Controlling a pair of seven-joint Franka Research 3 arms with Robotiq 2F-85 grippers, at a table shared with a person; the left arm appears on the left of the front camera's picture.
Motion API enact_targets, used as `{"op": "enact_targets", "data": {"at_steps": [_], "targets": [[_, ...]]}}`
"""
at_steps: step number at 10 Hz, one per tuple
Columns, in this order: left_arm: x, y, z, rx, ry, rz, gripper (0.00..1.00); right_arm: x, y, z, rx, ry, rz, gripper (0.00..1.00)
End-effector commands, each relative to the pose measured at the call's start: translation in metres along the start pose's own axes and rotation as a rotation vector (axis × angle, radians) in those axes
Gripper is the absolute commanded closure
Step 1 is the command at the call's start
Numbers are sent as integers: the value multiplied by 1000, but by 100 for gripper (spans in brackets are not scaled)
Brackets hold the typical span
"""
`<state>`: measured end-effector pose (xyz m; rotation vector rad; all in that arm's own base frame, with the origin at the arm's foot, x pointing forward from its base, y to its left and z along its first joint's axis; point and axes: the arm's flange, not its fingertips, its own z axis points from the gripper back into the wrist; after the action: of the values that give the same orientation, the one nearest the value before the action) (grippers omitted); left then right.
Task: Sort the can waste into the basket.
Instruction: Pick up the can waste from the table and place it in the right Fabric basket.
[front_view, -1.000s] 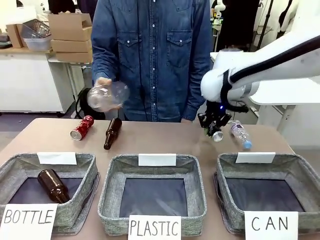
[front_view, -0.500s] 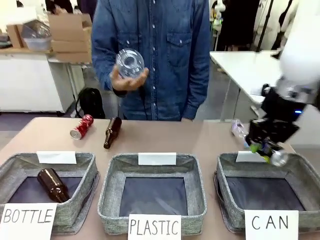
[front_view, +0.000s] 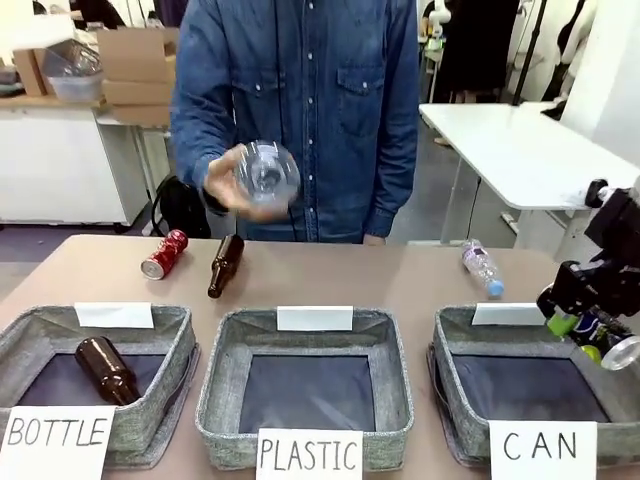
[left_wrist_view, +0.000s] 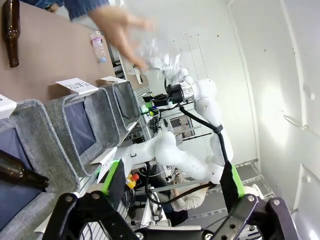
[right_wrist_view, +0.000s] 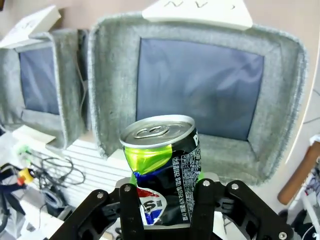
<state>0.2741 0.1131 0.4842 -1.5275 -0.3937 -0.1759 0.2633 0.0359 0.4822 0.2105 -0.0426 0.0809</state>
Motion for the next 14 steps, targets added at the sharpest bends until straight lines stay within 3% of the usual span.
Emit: {"op": "enact_targets", "data": {"at_steps": [1,2,10,11,12,13,14], "targets": [[0,-2,0,-15,-2,-21,0,-15,-6,-29,29,-2,-15,50],[0,-2,0,-15,-2,-21,0,-14,-8,-30,15,11,-31,0],[0,-2,0,-15,-2,-21,0,-10,-13,-32,43,-45,-28,0],[0,-2,0,-15,-2,-21,0,-7,-15,-27,104,-122,4,0],[0,-2,0,-15,-2,-21,0,-2,-20,-16,362,-282,133,0],[0,-2,0,-15,-2,-21,0,3,-35,-4,878,-418,281,0],[0,-2,0,-15,-2,-21,0,13,-45,4,1214,-535,306,0]]}}
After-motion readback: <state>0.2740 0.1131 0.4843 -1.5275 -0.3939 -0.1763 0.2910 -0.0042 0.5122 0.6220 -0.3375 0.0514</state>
